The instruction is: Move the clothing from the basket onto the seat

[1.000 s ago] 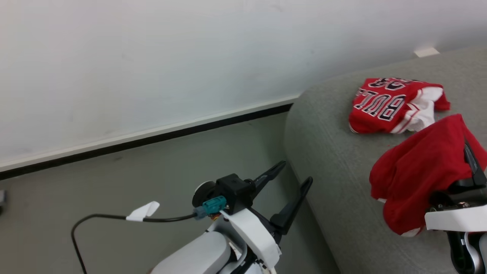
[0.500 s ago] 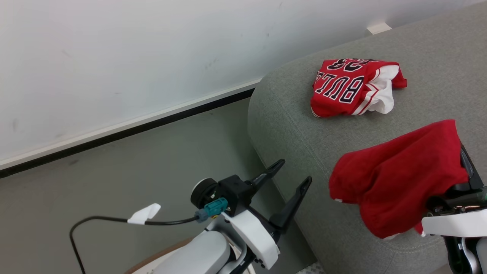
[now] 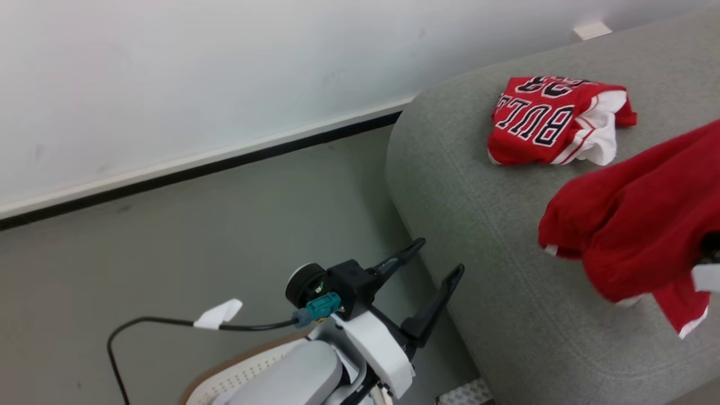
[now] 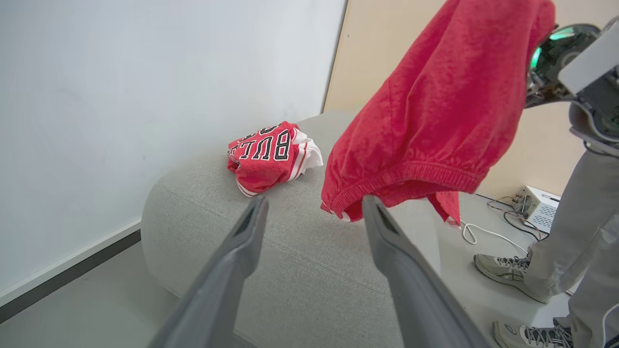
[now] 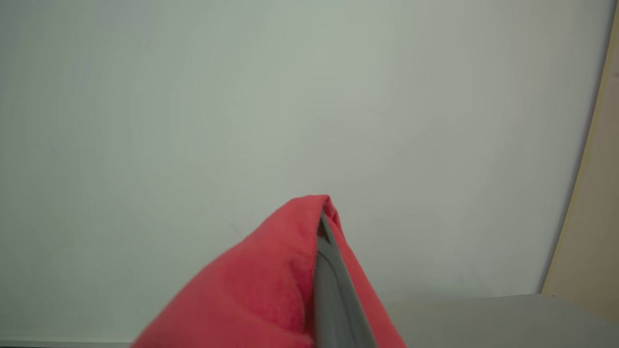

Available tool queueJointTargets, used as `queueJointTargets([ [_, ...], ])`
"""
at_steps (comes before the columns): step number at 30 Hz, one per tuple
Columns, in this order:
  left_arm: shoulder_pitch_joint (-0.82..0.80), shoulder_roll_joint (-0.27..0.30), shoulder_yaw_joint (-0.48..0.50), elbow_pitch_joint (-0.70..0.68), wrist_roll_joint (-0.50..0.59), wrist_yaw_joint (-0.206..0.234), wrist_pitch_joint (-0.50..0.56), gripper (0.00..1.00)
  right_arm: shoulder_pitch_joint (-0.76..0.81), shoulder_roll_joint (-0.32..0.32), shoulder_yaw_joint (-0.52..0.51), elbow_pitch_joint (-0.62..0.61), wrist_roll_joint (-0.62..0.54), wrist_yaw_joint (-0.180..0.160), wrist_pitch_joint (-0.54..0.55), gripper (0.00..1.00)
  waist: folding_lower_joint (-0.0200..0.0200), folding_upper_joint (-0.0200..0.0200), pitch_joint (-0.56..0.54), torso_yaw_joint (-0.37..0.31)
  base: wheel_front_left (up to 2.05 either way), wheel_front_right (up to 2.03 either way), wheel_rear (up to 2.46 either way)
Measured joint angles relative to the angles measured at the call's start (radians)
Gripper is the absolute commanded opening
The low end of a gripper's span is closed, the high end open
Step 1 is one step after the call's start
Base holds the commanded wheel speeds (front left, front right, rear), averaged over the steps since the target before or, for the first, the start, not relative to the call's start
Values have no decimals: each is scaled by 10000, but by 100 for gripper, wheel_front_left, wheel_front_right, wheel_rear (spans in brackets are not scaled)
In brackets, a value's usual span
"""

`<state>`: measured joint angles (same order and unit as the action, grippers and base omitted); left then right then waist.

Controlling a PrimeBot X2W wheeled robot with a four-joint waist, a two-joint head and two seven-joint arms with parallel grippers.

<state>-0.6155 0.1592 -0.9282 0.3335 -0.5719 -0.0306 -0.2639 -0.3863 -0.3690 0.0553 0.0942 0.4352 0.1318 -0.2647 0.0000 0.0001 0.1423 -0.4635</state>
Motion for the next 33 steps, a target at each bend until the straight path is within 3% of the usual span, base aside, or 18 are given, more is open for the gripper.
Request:
queueJointTargets([
  [17,-862,520,-25,-353,286,27,525,100,-3593,-2972,-1020,3149,907,0,-2,0,1,0,2024,1542,0,0,0],
  [25,-1234,819,35,-853,499,201,867,100,-4768,-3131,-245,5802,234,0,500,0,2,0,3316,2079,0,0,0],
  [33,-1421,963,58,-1099,535,309,928,100,-5342,-2725,596,8475,311,0,1204,2,2,0,4254,2437,0,0,0],
])
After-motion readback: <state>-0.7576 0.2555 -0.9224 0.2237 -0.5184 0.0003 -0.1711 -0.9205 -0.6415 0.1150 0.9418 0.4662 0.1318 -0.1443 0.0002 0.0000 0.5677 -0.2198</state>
